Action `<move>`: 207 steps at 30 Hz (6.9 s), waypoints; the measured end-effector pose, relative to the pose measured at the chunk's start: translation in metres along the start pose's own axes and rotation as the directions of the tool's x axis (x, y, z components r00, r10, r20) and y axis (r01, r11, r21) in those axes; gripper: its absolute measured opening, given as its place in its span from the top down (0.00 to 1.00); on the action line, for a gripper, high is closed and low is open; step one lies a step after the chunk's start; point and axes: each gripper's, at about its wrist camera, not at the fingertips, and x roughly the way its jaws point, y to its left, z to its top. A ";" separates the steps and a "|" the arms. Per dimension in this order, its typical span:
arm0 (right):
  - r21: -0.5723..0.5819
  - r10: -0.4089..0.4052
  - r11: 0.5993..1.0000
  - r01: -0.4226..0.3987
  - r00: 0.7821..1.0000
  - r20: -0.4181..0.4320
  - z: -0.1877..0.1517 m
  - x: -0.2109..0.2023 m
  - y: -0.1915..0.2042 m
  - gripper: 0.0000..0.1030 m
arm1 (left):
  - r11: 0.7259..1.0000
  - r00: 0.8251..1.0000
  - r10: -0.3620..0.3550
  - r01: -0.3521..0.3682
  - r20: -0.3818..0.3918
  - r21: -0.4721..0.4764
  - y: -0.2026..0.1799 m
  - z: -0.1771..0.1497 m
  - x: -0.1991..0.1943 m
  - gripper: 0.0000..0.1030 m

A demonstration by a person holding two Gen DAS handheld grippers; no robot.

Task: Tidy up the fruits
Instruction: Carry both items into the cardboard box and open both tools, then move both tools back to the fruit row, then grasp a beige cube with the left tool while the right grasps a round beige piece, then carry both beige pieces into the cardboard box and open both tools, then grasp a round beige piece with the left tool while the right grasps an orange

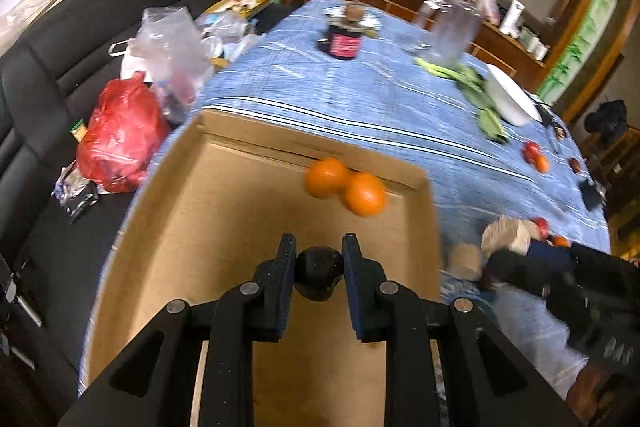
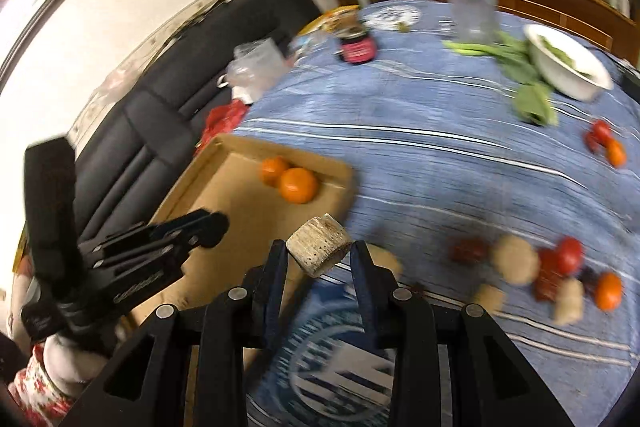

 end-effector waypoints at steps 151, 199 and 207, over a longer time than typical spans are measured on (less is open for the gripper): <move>-0.147 -0.100 0.986 0.079 0.984 -0.145 -0.017 0.087 0.055 0.68 | 0.998 0.992 0.033 -0.026 -0.126 0.056 0.024 -0.019 0.023 0.83; 0.407 -0.332 0.861 0.305 0.943 -0.004 -0.091 -0.090 -0.231 0.61 | 0.899 0.973 -0.164 0.215 -0.163 0.382 -0.241 -0.019 0.070 0.52; 0.339 -0.343 0.881 0.330 0.939 -0.021 -0.073 -0.068 -0.229 0.61 | 0.875 0.958 -0.193 0.266 -0.212 0.405 -0.250 -0.015 0.087 0.52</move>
